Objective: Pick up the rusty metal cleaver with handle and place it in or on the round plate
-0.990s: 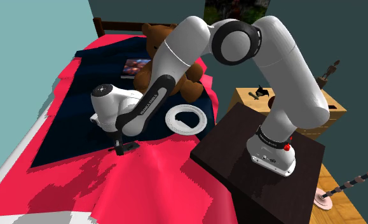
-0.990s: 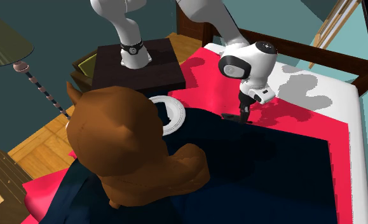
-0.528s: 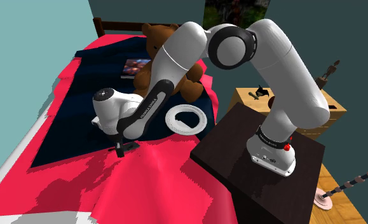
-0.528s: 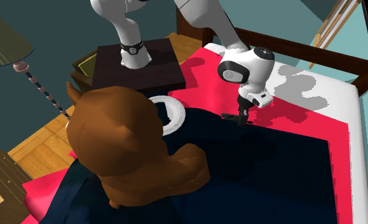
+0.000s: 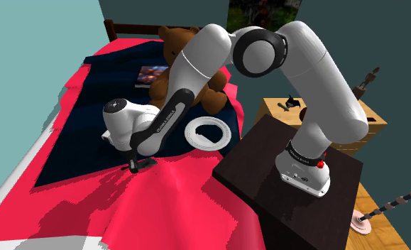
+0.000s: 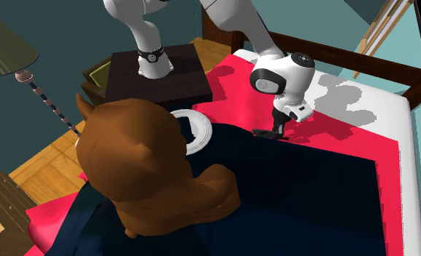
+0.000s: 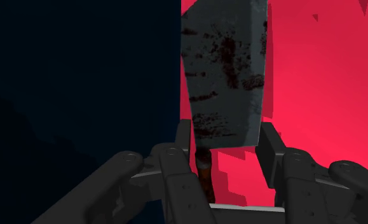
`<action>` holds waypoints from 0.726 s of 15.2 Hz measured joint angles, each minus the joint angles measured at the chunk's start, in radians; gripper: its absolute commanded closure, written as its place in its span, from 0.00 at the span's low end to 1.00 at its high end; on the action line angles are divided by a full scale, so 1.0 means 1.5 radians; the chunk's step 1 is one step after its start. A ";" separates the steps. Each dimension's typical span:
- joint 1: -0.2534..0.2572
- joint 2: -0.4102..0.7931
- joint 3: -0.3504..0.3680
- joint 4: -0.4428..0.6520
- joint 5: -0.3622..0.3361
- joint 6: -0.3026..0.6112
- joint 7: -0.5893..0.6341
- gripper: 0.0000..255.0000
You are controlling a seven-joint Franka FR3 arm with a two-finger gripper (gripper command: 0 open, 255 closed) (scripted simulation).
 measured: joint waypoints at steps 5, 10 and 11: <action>-0.001 0.000 -0.001 0.000 0.000 0.002 0.000 1.00; -0.008 -0.026 0.005 -0.014 0.005 -0.011 -0.003 1.00; -0.009 -0.033 0.007 -0.014 0.007 -0.018 -0.004 1.00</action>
